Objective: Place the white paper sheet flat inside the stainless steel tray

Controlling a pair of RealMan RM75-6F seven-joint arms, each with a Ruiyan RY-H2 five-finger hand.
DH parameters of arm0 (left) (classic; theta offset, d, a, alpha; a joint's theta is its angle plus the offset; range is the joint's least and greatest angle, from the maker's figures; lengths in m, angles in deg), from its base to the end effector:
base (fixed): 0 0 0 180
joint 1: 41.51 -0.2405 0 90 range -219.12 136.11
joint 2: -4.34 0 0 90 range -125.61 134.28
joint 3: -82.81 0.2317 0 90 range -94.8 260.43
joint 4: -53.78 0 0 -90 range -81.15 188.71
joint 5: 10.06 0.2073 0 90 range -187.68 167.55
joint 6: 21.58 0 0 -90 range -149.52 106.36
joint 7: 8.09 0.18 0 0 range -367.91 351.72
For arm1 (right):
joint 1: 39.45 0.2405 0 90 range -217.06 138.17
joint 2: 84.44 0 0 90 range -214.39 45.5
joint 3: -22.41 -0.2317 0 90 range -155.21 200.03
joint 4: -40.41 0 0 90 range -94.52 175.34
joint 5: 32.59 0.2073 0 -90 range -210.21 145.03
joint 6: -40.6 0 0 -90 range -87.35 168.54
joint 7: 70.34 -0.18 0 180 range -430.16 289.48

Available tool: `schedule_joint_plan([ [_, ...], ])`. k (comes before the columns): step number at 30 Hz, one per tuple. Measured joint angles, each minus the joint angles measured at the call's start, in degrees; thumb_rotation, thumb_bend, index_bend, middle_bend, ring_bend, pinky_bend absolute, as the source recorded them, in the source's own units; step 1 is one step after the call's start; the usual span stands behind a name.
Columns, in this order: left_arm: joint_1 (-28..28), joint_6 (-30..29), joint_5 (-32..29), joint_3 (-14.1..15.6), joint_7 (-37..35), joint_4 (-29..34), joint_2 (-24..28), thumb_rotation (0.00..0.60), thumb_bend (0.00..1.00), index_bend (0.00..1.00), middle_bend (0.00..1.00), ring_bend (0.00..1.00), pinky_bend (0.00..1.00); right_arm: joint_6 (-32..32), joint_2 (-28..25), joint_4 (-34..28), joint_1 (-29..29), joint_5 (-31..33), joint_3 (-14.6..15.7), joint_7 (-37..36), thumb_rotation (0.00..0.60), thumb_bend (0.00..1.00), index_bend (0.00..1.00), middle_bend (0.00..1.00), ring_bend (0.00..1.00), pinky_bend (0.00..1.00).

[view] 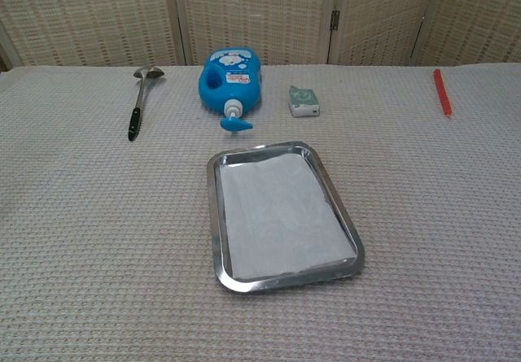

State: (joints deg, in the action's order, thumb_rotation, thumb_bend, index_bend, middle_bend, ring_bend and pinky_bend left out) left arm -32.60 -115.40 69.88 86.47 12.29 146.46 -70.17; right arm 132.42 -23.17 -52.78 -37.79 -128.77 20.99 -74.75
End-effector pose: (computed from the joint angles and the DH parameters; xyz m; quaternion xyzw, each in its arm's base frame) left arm -0.2711 0.2084 0.1084 -0.6068 -0.3320 -0.3355 0.6395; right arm -0.2650 -0.1915 0.1656 0.6106 -0.3538 0.4438 0.5522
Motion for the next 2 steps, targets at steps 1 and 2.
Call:
schedule_joint_plan([
  [1, -0.39, 0.11, -0.86, 0.05, -0.16, 0.04, 0.42, 0.600, 0.22, 0.08, 0.07, 0.00, 0.00, -0.05, 0.23, 0.05, 0.04, -0.03, 0.00, 0.56, 0.600, 0.32, 0.00, 0.00, 0.00, 0.00],
  [2, -0.68, 0.30, -1.67, -0.02, -0.21, 0.23, 1.06, 0.600, 0.21, 0.08, 0.06, 0.00, 0.00, -0.13, 0.48, 0.10, 0.07, -0.05, 0.02, 1.13, 0.600, 0.32, 0.00, 0.00, 0.00, 0.00],
])
